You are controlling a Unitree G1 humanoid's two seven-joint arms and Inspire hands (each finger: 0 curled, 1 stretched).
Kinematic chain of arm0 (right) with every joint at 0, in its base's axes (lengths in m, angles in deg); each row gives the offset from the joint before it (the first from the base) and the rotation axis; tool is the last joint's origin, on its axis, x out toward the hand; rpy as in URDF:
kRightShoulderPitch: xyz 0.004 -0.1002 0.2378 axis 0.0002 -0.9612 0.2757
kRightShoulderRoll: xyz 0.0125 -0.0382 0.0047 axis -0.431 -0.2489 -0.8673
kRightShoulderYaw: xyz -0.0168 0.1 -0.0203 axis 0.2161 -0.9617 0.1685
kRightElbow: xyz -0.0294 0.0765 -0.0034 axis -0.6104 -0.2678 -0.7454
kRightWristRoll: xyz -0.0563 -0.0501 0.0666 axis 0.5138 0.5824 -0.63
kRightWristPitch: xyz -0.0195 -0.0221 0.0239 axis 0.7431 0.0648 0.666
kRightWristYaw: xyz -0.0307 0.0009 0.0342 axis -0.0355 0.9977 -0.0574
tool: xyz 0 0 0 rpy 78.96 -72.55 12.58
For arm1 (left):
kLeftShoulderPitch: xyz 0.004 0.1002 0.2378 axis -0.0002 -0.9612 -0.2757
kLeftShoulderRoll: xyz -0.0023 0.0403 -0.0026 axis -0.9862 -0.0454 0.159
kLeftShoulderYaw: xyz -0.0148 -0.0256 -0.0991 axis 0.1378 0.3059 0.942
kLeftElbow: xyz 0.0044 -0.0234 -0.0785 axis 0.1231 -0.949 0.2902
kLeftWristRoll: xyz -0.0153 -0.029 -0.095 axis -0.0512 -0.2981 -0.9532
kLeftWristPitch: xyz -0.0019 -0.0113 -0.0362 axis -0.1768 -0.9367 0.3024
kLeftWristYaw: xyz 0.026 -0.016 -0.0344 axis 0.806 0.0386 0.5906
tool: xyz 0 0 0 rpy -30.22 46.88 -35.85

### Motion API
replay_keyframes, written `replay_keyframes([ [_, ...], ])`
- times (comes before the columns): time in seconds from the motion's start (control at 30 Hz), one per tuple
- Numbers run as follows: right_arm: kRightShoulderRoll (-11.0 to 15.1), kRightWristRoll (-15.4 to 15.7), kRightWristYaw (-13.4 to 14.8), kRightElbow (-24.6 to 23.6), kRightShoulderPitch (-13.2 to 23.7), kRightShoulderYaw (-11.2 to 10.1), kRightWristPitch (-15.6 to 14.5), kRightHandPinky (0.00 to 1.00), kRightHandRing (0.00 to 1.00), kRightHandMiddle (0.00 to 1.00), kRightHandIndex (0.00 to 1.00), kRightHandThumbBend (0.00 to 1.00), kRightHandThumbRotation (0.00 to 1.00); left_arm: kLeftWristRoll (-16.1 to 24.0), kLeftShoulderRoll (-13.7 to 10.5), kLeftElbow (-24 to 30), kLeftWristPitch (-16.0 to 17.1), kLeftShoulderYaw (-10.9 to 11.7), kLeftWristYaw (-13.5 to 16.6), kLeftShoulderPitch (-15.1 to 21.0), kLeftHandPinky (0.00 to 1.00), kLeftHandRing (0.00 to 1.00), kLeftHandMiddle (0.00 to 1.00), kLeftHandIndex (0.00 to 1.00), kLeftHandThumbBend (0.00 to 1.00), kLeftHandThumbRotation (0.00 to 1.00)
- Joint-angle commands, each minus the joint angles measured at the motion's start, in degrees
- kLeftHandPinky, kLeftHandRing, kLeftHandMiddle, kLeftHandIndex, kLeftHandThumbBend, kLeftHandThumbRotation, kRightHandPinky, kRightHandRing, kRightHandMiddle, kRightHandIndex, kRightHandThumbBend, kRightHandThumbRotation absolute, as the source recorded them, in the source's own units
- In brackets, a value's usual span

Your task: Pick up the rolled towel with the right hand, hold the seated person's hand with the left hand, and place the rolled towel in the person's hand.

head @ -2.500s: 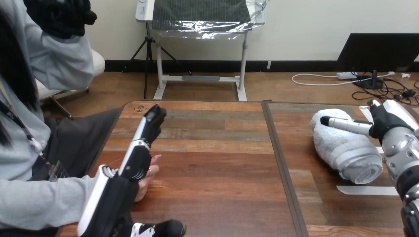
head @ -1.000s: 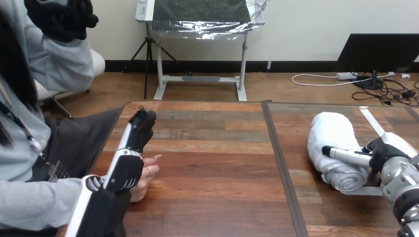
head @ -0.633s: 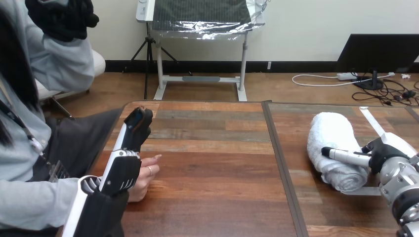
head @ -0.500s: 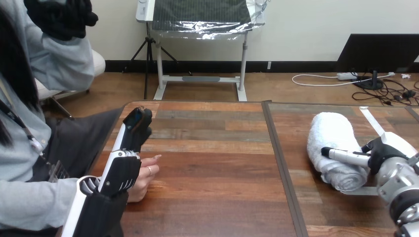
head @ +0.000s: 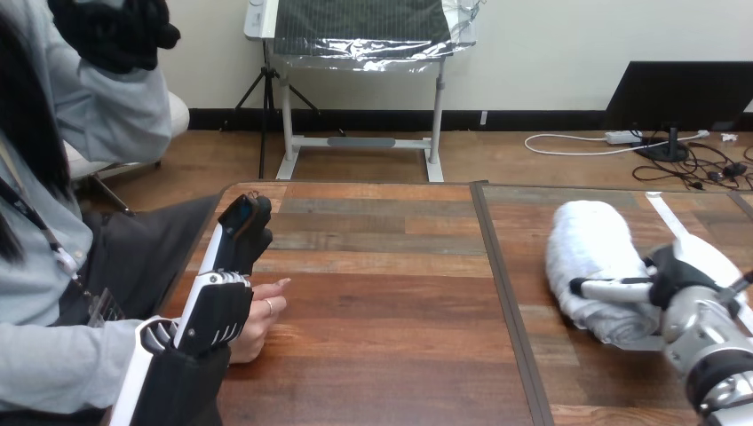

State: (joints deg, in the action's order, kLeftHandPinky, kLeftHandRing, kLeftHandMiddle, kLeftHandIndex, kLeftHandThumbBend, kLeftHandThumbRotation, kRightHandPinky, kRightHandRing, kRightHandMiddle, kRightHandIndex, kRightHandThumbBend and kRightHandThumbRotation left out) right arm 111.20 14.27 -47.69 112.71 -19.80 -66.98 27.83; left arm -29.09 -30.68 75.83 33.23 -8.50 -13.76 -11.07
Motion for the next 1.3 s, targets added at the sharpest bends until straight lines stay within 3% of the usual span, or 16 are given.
replay_keyframes([
  [0.0,-2.16,-0.15,0.85,0.51,-2.28,0.05,0.16,0.32,0.58,0.69,0.69,0.94,0.06,-0.60,-0.10,2.29,0.60,-0.47,0.15,1.01,0.99,1.00,1.00,1.00,1.00,0.65],
  [0.07,-2.19,-0.59,1.02,0.49,-2.35,-0.42,0.27,0.32,0.58,0.68,0.67,0.93,0.04,-0.52,-0.01,2.31,0.73,-0.45,0.19,1.01,0.99,1.00,1.00,0.99,1.00,0.66],
  [0.17,-2.07,-0.55,3.44,0.37,-2.97,-0.34,2.13,0.31,0.54,0.63,0.64,0.92,0.02,-1.68,-0.45,1.83,1.13,-1.34,-0.18,1.38,0.99,1.00,1.00,0.99,1.00,0.66],
  [0.33,-1.78,-0.38,3.54,0.49,-3.19,0.11,2.59,0.31,0.48,0.58,0.62,0.88,0.00,-0.71,-0.34,2.43,0.50,-0.63,0.00,0.81,0.98,1.00,1.00,0.99,1.00,0.67],
  [0.67,-1.44,0.00,5.13,0.50,-3.21,0.53,3.74,0.36,0.50,0.58,0.61,0.88,0.00,0.20,-0.27,2.28,0.67,0.07,0.05,1.06,0.98,1.00,1.00,0.99,1.00,0.69],
  [1.0,-1.39,-3.69,9.30,0.00,-3.49,-3.34,8.09,0.38,0.52,0.57,0.54,0.79,0.00,1.26,0.01,1.58,0.85,0.57,0.20,1.63,0.97,1.00,1.00,1.00,1.00,0.69],
  [1.27,-0.97,-4.29,11.02,-0.14,-3.62,-3.82,10.82,0.44,0.56,0.59,0.53,0.81,0.00,2.26,1.06,1.28,0.78,1.03,0.66,1.52,0.94,0.99,1.00,0.99,1.00,0.68],
])
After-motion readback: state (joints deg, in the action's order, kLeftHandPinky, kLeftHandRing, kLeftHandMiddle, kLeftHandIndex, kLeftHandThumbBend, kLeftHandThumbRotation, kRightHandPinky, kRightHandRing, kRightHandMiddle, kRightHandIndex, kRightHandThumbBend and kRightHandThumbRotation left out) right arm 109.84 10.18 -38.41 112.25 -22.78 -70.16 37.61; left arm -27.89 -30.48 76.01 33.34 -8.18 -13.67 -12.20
